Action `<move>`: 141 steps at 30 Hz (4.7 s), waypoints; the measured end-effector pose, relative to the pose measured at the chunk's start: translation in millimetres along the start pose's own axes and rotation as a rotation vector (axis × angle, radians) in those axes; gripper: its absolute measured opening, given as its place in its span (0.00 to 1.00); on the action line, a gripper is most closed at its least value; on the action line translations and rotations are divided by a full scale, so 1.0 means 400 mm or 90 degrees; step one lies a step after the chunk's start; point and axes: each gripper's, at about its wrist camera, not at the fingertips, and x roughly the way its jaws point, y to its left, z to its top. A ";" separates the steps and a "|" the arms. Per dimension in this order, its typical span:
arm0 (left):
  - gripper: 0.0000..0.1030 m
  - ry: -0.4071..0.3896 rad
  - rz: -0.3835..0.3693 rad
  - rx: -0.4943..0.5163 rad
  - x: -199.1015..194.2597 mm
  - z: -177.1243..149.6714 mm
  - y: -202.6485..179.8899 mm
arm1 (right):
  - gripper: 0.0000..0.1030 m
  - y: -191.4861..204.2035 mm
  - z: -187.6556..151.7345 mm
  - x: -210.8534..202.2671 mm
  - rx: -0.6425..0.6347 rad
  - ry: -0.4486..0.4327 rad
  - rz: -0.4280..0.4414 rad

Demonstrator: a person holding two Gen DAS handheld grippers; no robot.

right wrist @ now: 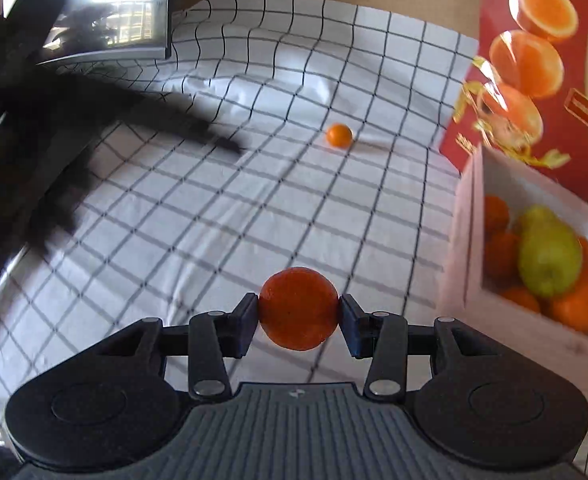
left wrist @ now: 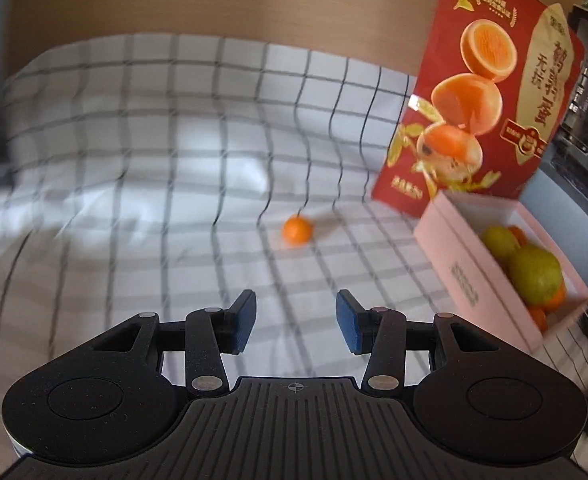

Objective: Organize fruits
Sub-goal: 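Grasp a tangerine with the right tool while the left tool reaches another tangerine, then grasp a small tangerine with the left tool while the right tool holds its tangerine, then carry both tangerines over the pink box and open both tools to drop them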

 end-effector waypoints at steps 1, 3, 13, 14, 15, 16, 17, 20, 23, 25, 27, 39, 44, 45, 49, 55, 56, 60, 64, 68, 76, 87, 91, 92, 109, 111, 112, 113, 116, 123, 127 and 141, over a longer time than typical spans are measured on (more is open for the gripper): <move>0.47 0.000 0.001 0.010 0.028 0.019 -0.010 | 0.42 0.000 -0.011 -0.004 -0.001 0.002 -0.004; 0.47 0.008 0.017 0.035 0.088 0.056 -0.029 | 0.42 -0.005 -0.028 -0.011 0.007 0.005 -0.007; 0.47 0.059 0.080 0.088 0.279 0.117 -0.070 | 0.42 -0.034 -0.081 -0.042 0.036 0.007 -0.017; 0.47 0.058 0.082 0.088 0.282 0.116 -0.069 | 0.42 -0.038 -0.086 -0.042 0.039 0.009 -0.017; 0.47 0.058 0.084 0.088 0.288 0.116 -0.069 | 0.42 -0.043 -0.089 -0.042 0.043 0.011 -0.017; 0.44 0.058 0.084 0.089 0.292 0.115 -0.069 | 0.42 -0.047 -0.092 -0.040 0.048 0.014 -0.016; 0.42 0.059 0.084 0.090 0.294 0.114 -0.069 | 0.42 -0.050 -0.095 -0.038 0.053 0.016 -0.015; 0.32 0.059 0.083 0.094 0.294 0.108 -0.068 | 0.43 -0.055 -0.100 -0.036 0.054 0.016 -0.012; 0.32 0.050 0.065 0.068 0.263 0.097 -0.064 | 0.45 -0.057 -0.100 -0.037 0.049 0.014 -0.012; 0.32 0.045 0.049 0.051 0.226 0.081 -0.066 | 0.54 -0.059 -0.100 -0.033 0.050 0.015 -0.015; 0.32 0.043 0.036 0.034 0.180 0.054 -0.069 | 0.58 -0.062 -0.103 -0.026 0.052 0.018 -0.016; 0.32 0.103 0.021 -0.057 -0.110 -0.211 -0.104 | 0.79 -0.086 -0.148 0.001 0.081 0.012 -0.015; 0.32 0.124 0.047 -0.082 -0.162 -0.273 -0.125 | 0.95 -0.100 -0.169 0.009 0.100 -0.008 -0.030; 0.32 0.125 0.053 -0.086 -0.173 -0.280 -0.127 | 0.98 -0.102 -0.173 0.010 0.103 -0.013 -0.031; 0.32 0.122 0.051 -0.090 -0.196 -0.285 -0.143 | 1.00 -0.103 -0.184 0.009 0.110 -0.027 -0.039; 0.32 0.110 0.041 -0.066 -0.209 -0.282 -0.176 | 1.00 -0.103 -0.185 0.010 0.111 -0.029 -0.043; 0.32 0.109 0.041 -0.060 -0.209 -0.281 -0.180 | 1.00 -0.104 -0.185 0.011 0.111 -0.029 -0.043; 0.32 0.112 0.033 -0.050 -0.206 -0.280 -0.184 | 0.99 -0.103 -0.178 0.006 0.112 -0.014 -0.039; 0.32 0.115 0.028 -0.046 -0.203 -0.280 -0.184 | 0.88 -0.098 -0.168 -0.002 0.106 -0.005 -0.032; 0.32 0.117 0.018 -0.038 -0.205 -0.282 -0.191 | 0.85 -0.088 -0.157 0.002 0.102 -0.003 -0.031; 0.32 0.122 0.008 -0.035 -0.217 -0.293 -0.200 | 0.52 -0.079 -0.130 0.007 0.088 -0.005 -0.021; 0.32 0.133 -0.003 -0.020 -0.212 -0.295 -0.225 | 0.44 -0.091 -0.139 -0.042 0.079 -0.024 -0.027; 0.32 0.136 -0.011 -0.009 -0.207 -0.294 -0.242 | 0.40 -0.103 -0.153 -0.074 0.079 -0.036 -0.033; 0.32 0.138 -0.012 -0.007 -0.205 -0.295 -0.247 | 0.40 -0.106 -0.157 -0.083 0.076 -0.039 -0.037; 0.32 0.152 0.000 -0.006 -0.203 -0.304 -0.225 | 0.43 -0.124 -0.199 -0.114 0.087 -0.031 -0.042; 0.32 0.152 -0.001 -0.007 -0.200 -0.305 -0.223 | 0.44 -0.129 -0.197 -0.106 0.088 -0.022 -0.051; 0.32 0.152 -0.002 -0.007 -0.199 -0.305 -0.223 | 0.48 -0.133 -0.198 -0.102 0.091 -0.018 -0.058; 0.32 0.152 -0.004 -0.006 -0.198 -0.305 -0.224 | 0.50 -0.137 -0.199 -0.099 0.096 -0.014 -0.067; 0.32 0.152 -0.007 -0.004 -0.193 -0.303 -0.226 | 0.54 -0.147 -0.204 -0.096 0.106 -0.009 -0.074; 0.32 0.155 -0.009 -0.012 -0.189 -0.307 -0.221 | 0.55 -0.148 -0.199 -0.080 0.103 -0.004 -0.081; 0.32 0.157 -0.006 -0.018 -0.189 -0.309 -0.216 | 0.55 -0.148 -0.200 -0.067 0.097 0.006 -0.078; 0.32 0.175 -0.037 0.007 -0.148 -0.291 -0.272 | 0.43 -0.209 -0.227 -0.096 0.139 0.010 -0.083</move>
